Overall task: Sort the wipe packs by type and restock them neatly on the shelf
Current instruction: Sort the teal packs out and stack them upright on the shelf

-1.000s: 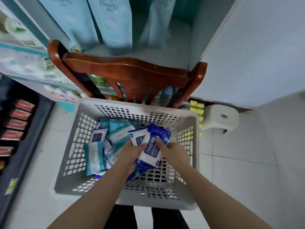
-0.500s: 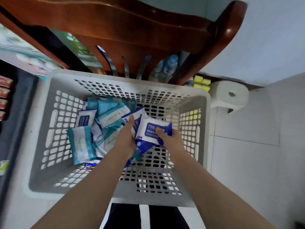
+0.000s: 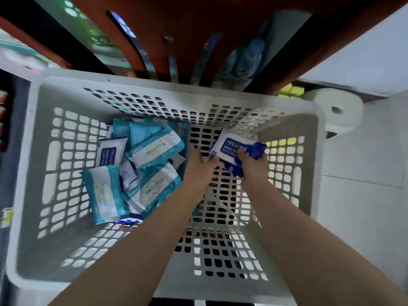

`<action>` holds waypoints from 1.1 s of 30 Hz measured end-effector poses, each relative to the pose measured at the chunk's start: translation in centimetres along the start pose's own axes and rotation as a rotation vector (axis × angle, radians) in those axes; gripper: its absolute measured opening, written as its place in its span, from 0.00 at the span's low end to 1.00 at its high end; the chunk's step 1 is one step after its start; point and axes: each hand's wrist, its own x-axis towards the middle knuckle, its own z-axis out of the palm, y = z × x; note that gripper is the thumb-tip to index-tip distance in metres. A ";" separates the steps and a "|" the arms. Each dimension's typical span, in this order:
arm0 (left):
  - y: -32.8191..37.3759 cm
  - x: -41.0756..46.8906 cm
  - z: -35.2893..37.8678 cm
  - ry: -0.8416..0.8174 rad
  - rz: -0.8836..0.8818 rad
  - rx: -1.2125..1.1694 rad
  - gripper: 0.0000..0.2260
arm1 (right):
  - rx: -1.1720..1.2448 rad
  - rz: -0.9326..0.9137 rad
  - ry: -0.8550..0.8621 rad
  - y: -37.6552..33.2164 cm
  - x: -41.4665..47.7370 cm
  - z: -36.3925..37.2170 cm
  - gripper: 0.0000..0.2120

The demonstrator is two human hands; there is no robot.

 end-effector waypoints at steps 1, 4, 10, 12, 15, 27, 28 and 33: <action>0.0 -0.6 -0.3 0.004 0.069 0.032 0.23 | 0.002 0.012 0.019 0.1 0.6 0.1 0.21; -0.3 -2.1 -1.7 0.075 0.276 0.224 0.14 | -0.127 0.056 0.096 1.5 0.5 0.2 0.41; -0.5 -1.0 -8.0 0.461 0.530 0.625 0.15 | -0.433 -0.017 0.010 4.1 -3.4 2.1 0.17; -0.1 0.5 -10.3 0.524 0.371 0.808 0.21 | -0.526 -0.052 -0.231 3.8 -5.3 3.5 0.12; 0.4 2.2 -12.4 0.411 0.178 1.031 0.34 | -0.575 -0.107 -0.465 3.4 -7.5 6.4 0.15; 0.4 2.2 -13.1 0.232 0.336 0.706 0.15 | -0.286 -0.097 -0.340 2.9 -6.4 10.3 0.13; 0.4 1.8 -13.0 0.133 0.323 0.626 0.13 | -0.244 -0.062 -0.344 2.6 -6.4 10.0 0.15; -0.5 0.8 -12.9 0.052 0.331 1.040 0.34 | -0.286 -0.073 -0.319 2.0 -5.2 5.4 0.07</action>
